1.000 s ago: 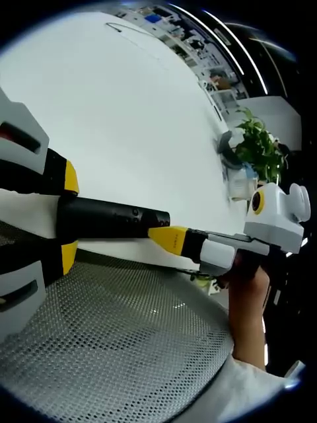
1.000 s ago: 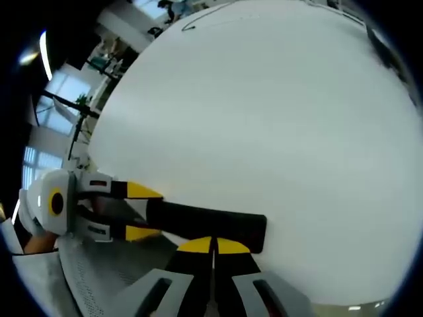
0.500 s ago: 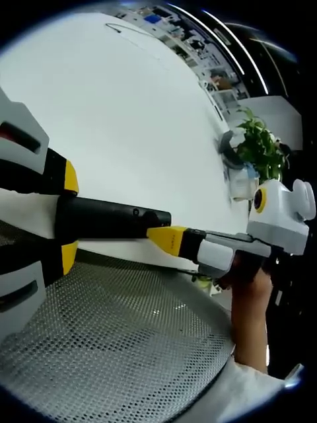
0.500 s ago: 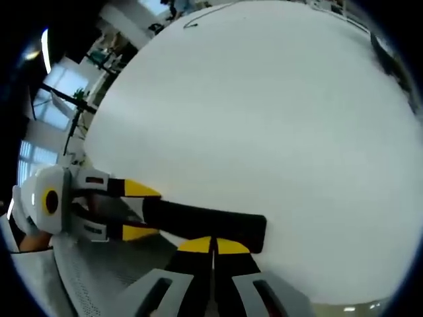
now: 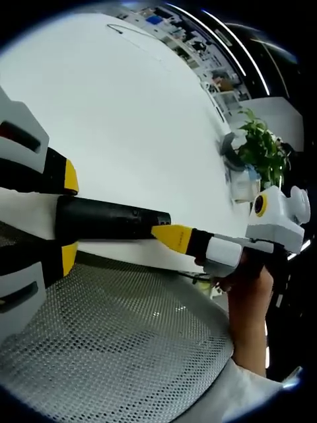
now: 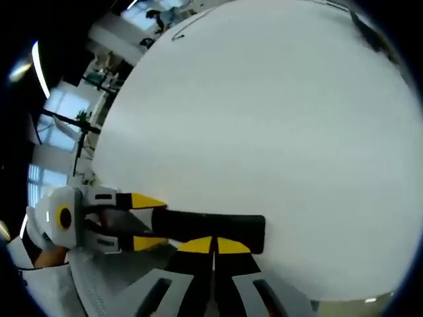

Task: Press the specified remote control buttons in sequence, fully releasing each button before pressing the next.

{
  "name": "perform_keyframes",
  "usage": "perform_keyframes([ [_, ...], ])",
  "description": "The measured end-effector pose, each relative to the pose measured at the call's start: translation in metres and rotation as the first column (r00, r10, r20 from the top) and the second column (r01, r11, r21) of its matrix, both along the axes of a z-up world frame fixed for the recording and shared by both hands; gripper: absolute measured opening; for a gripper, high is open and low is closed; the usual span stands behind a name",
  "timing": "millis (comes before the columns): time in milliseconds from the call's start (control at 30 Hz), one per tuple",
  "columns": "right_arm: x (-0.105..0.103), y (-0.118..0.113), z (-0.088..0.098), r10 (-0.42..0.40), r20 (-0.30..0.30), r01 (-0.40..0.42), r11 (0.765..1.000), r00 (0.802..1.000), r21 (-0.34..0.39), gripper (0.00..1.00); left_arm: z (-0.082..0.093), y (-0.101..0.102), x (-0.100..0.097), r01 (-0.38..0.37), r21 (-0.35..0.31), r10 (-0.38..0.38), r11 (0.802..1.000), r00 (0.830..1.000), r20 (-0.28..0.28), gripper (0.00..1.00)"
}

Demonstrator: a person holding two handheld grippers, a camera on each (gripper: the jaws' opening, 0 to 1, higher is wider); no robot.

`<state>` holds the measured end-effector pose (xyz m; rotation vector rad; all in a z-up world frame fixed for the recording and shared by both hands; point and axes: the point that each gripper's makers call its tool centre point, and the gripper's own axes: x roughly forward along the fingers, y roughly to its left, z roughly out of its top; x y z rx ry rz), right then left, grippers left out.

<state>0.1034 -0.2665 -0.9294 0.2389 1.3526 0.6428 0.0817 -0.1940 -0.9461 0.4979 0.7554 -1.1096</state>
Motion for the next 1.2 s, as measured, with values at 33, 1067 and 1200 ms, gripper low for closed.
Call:
perform_keyframes([
  [33,0.003,0.001,0.001,-0.005,0.016,0.005,1.000,1.000,0.006,0.00,0.000,0.000,0.001,-0.005,0.000,0.005,1.000,1.000,0.000,0.28],
  [1067,0.007,0.004,-0.010,0.059,0.070,-0.056,0.998,0.996,-0.040,0.00,-0.001,-0.001,0.001,0.026,-0.006,-0.026,1.000,1.000,0.006,0.24],
  [1200,0.007,0.005,-0.010,0.066,0.057,-0.063,0.996,0.996,-0.062,0.00,-0.001,-0.001,0.001,0.028,-0.006,-0.028,1.000,1.000,0.005,0.24],
])
